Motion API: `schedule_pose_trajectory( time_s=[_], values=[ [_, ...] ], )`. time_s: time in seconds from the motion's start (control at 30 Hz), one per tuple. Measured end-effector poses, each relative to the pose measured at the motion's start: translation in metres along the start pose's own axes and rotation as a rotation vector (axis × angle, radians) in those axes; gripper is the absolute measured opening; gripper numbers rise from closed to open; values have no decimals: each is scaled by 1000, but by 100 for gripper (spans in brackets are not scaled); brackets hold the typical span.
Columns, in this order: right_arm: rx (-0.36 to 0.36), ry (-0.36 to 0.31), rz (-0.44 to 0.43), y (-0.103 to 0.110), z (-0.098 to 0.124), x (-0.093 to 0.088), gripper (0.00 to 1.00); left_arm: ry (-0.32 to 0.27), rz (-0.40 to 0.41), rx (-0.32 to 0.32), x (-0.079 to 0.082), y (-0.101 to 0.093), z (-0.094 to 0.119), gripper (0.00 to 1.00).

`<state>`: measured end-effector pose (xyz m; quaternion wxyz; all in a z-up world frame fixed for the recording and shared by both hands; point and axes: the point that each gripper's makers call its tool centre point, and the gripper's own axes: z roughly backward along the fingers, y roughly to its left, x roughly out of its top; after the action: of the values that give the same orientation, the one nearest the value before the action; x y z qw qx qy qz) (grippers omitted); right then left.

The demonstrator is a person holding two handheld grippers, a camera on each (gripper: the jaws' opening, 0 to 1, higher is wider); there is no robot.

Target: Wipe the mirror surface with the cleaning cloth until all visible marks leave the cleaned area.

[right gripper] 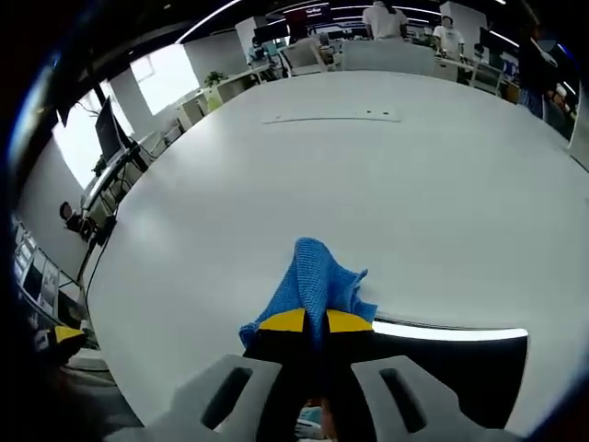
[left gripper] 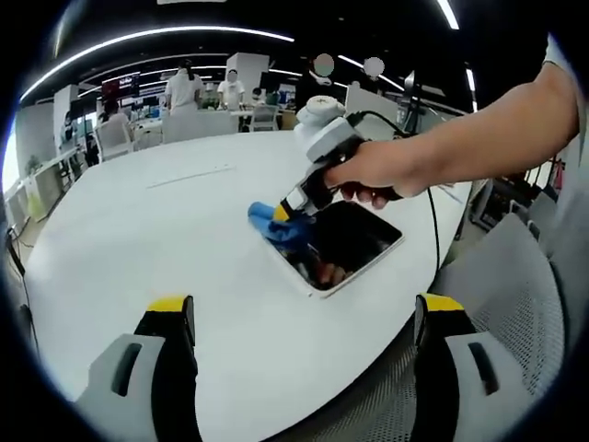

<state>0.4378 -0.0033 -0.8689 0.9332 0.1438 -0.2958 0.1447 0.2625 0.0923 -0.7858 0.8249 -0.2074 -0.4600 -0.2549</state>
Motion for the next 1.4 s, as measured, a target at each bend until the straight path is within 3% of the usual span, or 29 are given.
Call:
schedule_pose_trajectory(
  time_s=[0.93, 1.4],
  values=[
    [-48, 22, 6, -42, 16, -6, 1, -26, -14, 58, 6, 11, 4, 99],
    [-94, -12, 36, -42, 15, -8, 0, -20, -18, 57, 4, 13, 3, 99]
  ],
)
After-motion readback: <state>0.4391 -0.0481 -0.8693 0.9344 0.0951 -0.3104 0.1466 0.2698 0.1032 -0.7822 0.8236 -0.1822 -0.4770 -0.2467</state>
